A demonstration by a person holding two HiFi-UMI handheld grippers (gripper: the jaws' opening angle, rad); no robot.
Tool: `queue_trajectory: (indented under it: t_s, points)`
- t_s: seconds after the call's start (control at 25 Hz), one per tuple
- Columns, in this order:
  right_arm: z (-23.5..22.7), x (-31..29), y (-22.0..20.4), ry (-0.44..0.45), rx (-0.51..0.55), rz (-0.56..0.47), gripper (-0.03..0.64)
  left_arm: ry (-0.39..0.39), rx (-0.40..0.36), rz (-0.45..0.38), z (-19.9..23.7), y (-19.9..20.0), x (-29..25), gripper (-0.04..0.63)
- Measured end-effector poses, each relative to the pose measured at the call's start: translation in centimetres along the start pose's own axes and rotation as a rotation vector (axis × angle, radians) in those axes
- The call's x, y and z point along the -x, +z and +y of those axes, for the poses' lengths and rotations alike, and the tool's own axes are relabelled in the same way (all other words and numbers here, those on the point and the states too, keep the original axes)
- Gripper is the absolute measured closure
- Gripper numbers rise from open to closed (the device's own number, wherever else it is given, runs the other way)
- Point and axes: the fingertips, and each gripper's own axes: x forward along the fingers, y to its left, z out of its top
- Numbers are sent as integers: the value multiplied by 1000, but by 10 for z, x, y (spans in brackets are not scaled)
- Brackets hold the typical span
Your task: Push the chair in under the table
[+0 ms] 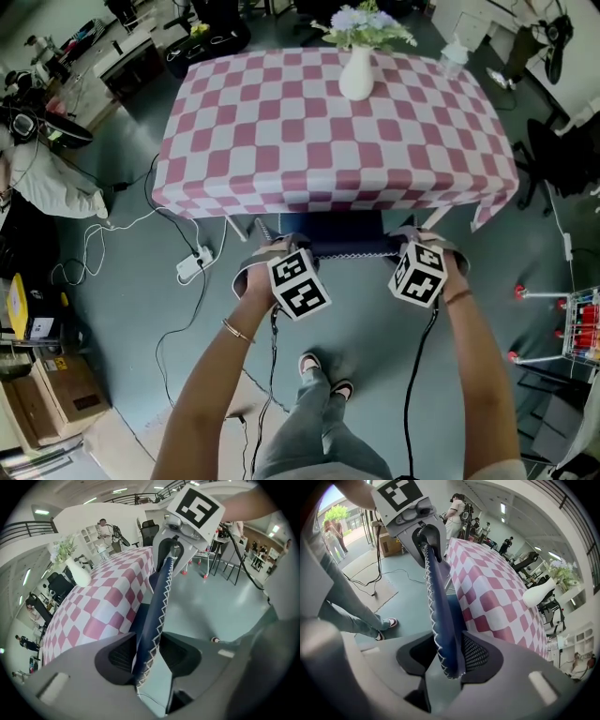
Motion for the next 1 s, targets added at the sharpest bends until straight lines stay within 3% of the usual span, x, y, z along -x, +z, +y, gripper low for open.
queue_trajectory:
  t_s: [0.28, 0.52, 0.76, 0.88, 1.0]
  points:
    - [-2, 29, 2, -42, -32, -64, 466, 3, 93, -94, -2, 11, 29, 387]
    - [3, 73, 16, -54, -152, -229, 466, 29, 189, -170, -9, 17, 67, 387]
    - [-7, 133, 38, -144, -452, -536, 468, 123, 387, -377, 6, 42, 136, 398]
    - [-11, 174, 39, -255, -628, -692, 468, 199, 526, -515, 12, 52, 179, 408]
    - [-8, 223, 37, -409, -740, -823, 469, 341, 656, -652, 17, 55, 225, 425]
